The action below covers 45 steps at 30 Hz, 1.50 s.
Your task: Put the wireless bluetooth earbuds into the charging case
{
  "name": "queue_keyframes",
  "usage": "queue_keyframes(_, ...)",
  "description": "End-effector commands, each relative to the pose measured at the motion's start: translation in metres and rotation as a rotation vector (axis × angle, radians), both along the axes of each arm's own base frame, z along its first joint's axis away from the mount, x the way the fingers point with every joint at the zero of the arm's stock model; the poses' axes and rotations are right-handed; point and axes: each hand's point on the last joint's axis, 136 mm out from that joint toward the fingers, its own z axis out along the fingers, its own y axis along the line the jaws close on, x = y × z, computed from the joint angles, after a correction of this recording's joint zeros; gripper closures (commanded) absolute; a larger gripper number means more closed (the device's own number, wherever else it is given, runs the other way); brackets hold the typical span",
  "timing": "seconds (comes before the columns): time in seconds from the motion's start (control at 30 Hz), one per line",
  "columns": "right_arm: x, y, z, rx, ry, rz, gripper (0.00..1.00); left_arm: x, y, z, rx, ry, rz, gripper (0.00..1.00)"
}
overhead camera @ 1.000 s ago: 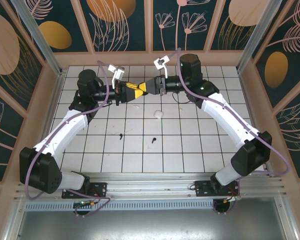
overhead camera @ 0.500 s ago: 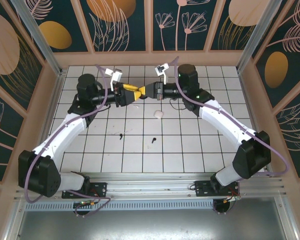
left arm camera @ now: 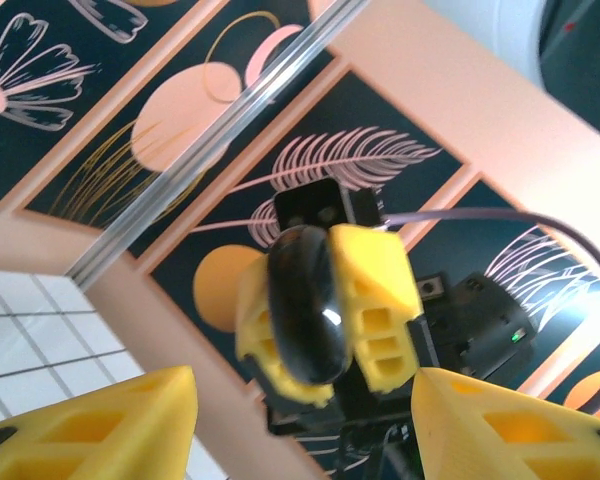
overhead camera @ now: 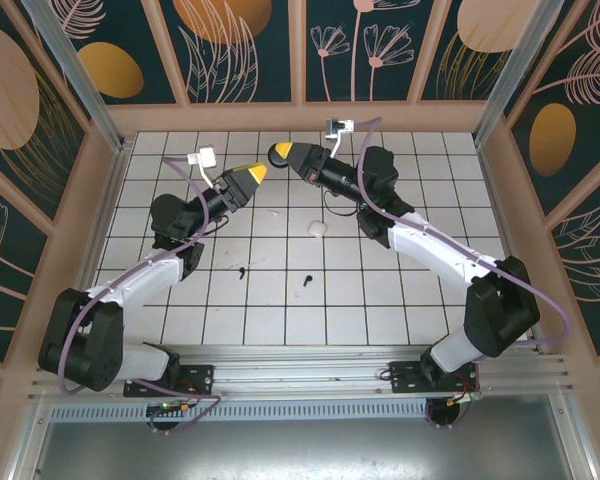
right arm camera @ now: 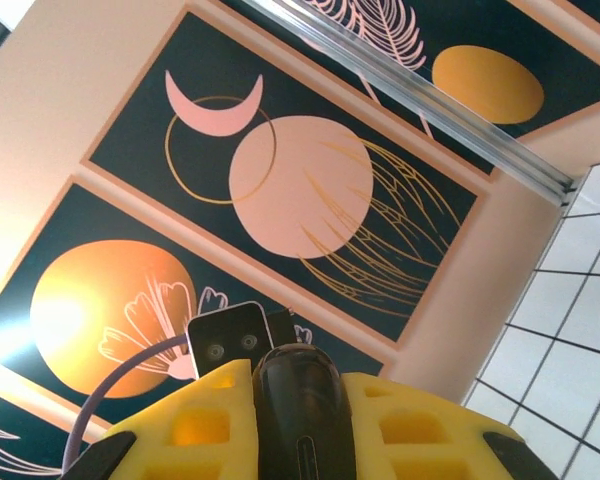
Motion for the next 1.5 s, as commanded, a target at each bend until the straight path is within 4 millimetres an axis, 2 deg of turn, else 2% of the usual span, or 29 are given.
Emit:
queue_keyframes(0.0,-0.001,0.002,0.017,0.081,-0.03,-0.002,0.95,-0.005,0.004,0.032,-0.107,-0.073,-0.021,0.42)
queue_keyframes(0.13,-0.002,0.005,0.016,0.079,-0.025,0.006,0.96,-0.004,-0.001,0.036,-0.131,-0.079,-0.05,0.46)
queue_keyframes(0.3,-0.003,0.008,0.015,0.079,-0.024,0.011,0.96,0.0,-0.01,0.033,-0.129,-0.065,-0.076,0.45)
queue_keyframes(0.37,-0.003,0.008,0.015,0.08,-0.024,0.013,0.96,0.0,-0.012,0.034,-0.126,-0.068,-0.08,0.49)
queue_keyframes(0.47,-0.005,0.01,0.014,0.079,-0.025,0.017,0.95,0.001,-0.014,0.033,-0.117,-0.07,-0.084,0.56)
queue_keyframes(0.6,-0.007,0.013,0.014,0.07,-0.038,0.024,0.95,0.002,-0.016,0.031,-0.09,-0.077,-0.078,0.73)
queue_keyframes(0.77,-0.014,0.011,0.011,0.017,-0.066,0.025,0.84,0.007,-0.025,0.019,0.034,-0.079,-0.065,0.87)
queue_keyframes(0.87,-0.017,0.004,0.008,-0.048,-0.093,0.004,0.68,0.01,-0.029,0.009,0.132,-0.078,-0.049,0.93)
queue_keyframes(0.97,-0.016,-0.014,0.006,-0.154,-0.127,-0.006,0.53,0.01,-0.031,0.002,0.256,-0.102,-0.036,0.95)
queue_keyframes(1.03,-0.009,-0.038,0.005,-0.263,-0.147,-0.05,0.49,0.006,-0.033,-0.008,0.352,-0.127,-0.042,0.96)
queue_keyframes(1.07,-0.012,-0.046,0.007,-0.313,-0.165,-0.074,0.48,0.004,-0.033,-0.002,0.376,-0.162,-0.045,0.96)
queue_keyframes(1.1,-0.006,-0.065,0.011,-0.376,-0.196,-0.131,0.46,0.0,-0.035,-0.003,0.409,-0.183,-0.063,0.97)
queue_keyframes(1.2,-0.014,-0.09,0.025,-0.526,-0.3,-0.155,0.42,-0.007,-0.038,-0.012,0.508,-0.22,-0.109,0.97)
queue_keyframes(1.3,-0.036,-0.088,0.028,-0.651,-0.408,-0.024,0.39,-0.009,-0.037,-0.022,0.616,-0.261,-0.131,0.99)
queue_keyframes(1.37,-0.048,-0.083,0.019,-0.697,-0.423,0.081,0.39,-0.012,-0.036,-0.025,0.668,-0.305,-0.134,1.0)
queue_keyframes(1.47,-0.059,-0.071,-0.004,-0.758,-0.426,0.187,0.42,-0.018,-0.034,-0.029,0.734,-0.393,-0.139,1.0)
